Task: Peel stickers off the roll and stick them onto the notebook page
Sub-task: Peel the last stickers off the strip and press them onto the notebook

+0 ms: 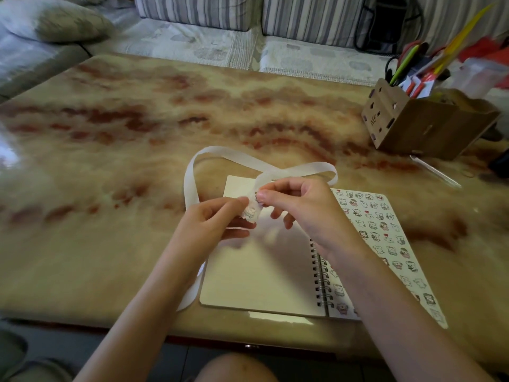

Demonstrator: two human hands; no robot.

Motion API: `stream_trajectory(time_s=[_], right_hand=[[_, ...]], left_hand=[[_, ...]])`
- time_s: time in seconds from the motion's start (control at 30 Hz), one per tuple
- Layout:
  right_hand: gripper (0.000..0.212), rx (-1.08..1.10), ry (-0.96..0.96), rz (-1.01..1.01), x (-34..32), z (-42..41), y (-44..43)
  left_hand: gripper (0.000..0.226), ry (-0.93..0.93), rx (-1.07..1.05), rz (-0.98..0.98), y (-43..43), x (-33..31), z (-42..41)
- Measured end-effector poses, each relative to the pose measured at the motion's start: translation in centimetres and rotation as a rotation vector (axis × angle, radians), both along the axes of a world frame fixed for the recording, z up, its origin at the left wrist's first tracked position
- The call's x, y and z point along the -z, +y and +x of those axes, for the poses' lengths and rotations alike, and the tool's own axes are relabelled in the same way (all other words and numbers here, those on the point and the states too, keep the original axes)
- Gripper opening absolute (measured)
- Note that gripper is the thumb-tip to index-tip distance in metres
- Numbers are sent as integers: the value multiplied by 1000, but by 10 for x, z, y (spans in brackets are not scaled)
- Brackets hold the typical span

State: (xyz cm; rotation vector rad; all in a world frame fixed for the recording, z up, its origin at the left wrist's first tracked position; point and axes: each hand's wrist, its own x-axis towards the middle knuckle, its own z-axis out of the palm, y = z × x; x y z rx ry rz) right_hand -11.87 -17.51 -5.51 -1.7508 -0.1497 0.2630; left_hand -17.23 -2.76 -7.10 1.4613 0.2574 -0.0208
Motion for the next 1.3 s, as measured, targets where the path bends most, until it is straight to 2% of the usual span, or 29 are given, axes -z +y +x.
stream_trajectory(time_s=[0.2, 0.33, 0.53, 0.77, 1.3], right_hand=[[7, -16, -17, -3, 0, -3, 0], [9, -57, -79, -30, 0, -3, -2], [12, -70, -292, -59, 1, 2, -14], [19, -304, -551, -211, 5, 5, -22], [6, -336, -587, -167, 11, 12, -17]], left_hand=[[9, -42, -44, 118, -4, 1, -3], [6, -29, -50, 98, -2, 2, -2], [8, 31, -49, 16, 0, 4, 0], [11, 50, 12, -28, 4, 4, 0], [11, 38, 56, 29, 1, 7, 1]])
